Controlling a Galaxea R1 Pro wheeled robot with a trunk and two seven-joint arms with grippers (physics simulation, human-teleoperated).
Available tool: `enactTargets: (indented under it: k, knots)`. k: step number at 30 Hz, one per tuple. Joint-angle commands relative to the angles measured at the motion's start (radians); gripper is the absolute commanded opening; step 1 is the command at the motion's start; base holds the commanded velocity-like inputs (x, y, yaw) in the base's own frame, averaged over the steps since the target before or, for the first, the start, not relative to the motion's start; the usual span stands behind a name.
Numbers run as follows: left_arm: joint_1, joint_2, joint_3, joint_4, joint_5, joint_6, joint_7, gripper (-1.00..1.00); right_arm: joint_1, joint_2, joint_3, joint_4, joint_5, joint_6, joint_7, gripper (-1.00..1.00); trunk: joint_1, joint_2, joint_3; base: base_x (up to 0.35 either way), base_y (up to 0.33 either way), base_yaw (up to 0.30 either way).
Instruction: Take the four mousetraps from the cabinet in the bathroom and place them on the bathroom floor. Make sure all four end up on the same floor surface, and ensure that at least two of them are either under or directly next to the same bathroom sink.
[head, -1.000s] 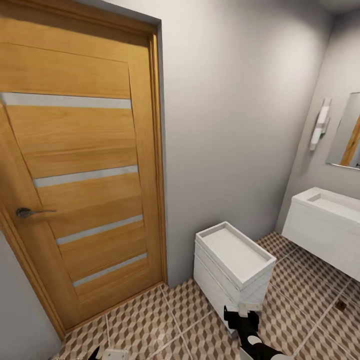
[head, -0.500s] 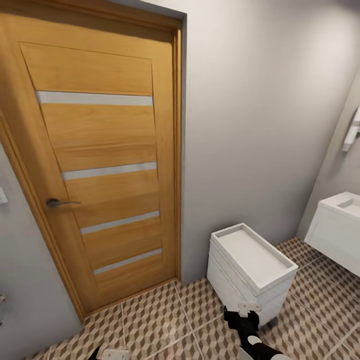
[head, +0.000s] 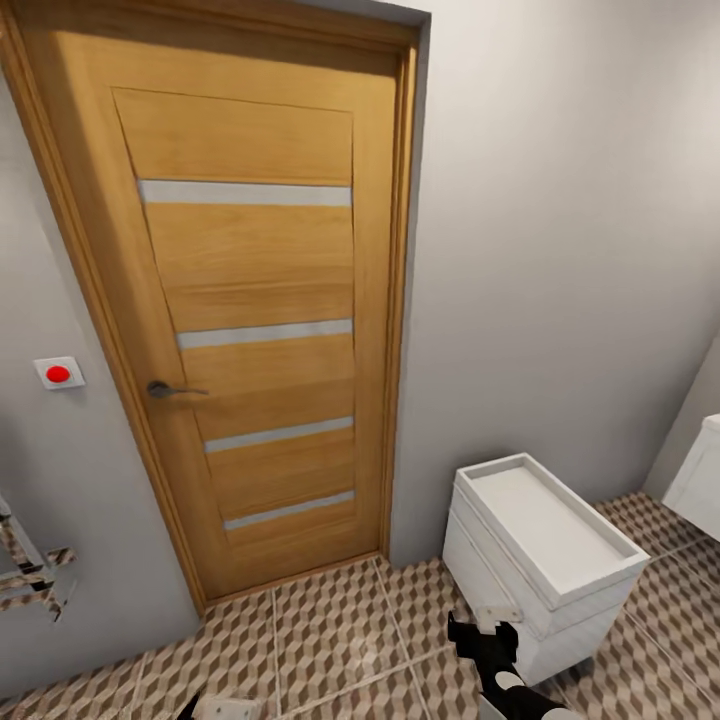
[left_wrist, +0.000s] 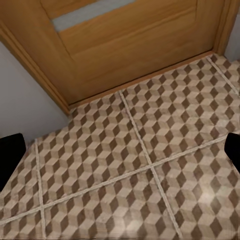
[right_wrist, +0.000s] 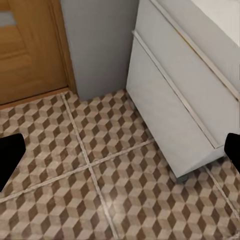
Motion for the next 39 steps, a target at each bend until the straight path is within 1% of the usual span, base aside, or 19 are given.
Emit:
enactTargets:
  k: [1,24,39]
  knots:
    - [-0.002,-0.001,-0.009,0.004,0.007,-0.005,0.002,1.00,0.000,0.000,0.009,0.001,-0.009,-0.003,-0.003,1.00,0.000,-0.001,-0.002,0.000,0.000,0.252]
    - [-0.002,-0.002,-0.009,0.005,0.007,-0.005,0.002,1.00,0.001,0.000,0.009,0.000,-0.009,-0.005,-0.003,1.00,0.000,-0.001,-0.019,0.000,0.000,0.259]
    - [-0.002,-0.002,-0.009,0.005,0.007,-0.005,0.002,1.00,0.001,0.000,0.009,0.000,-0.009,-0.005,-0.003,1.00,0.000,-0.001,-0.021,0.000,0.000,0.282]
